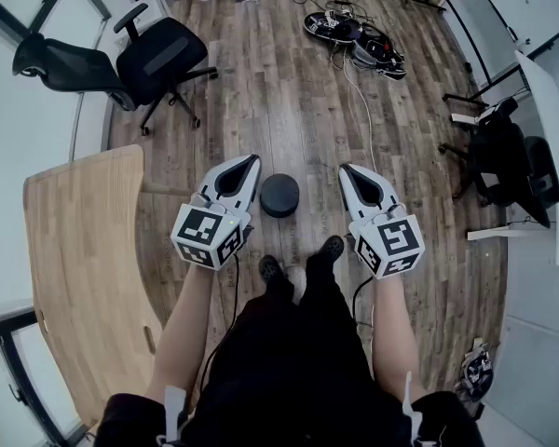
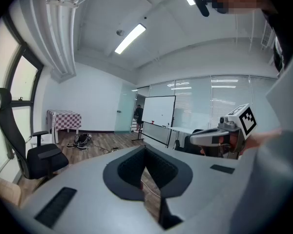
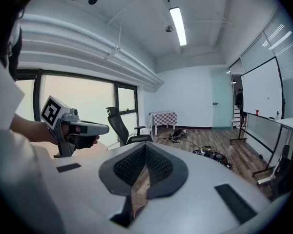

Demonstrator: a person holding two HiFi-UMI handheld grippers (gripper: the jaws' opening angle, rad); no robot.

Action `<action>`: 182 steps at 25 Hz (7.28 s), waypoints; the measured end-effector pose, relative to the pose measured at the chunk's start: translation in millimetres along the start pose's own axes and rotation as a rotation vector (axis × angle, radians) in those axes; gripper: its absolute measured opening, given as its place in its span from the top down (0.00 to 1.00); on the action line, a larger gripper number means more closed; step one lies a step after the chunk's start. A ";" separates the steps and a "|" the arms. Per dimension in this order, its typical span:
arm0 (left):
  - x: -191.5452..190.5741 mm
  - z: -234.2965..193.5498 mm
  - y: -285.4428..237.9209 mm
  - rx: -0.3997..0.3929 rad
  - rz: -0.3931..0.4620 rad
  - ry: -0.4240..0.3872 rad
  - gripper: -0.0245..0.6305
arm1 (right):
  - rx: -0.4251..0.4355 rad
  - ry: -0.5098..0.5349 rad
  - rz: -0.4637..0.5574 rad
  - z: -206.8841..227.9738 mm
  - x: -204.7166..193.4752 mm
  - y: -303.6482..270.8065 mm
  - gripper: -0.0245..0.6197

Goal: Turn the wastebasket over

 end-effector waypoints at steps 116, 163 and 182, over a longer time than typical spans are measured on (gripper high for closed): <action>-797.6 -11.5 -172.1 -0.279 -1.074 0.207 0.70 | 0.121 -0.348 -0.913 105.9 -716.2 -244.8 0.46; -585.5 -95.8 -262.1 -0.850 -0.701 -0.472 0.89 | 0.095 -0.245 -0.883 69.8 -768.5 -244.1 0.47; -659.7 -14.0 -225.1 -0.899 -0.878 -0.837 0.89 | -0.112 -0.201 -0.799 136.7 -693.3 -215.1 0.89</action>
Point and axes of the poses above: the fingertips, and each gripper's own axes: y backward along the fingers, z to its right, x out of its top, the point moved 9 cm from there along y, backward along the fingers, and after that the axes turned 4 degrees about -y, right-handed, at the moved point
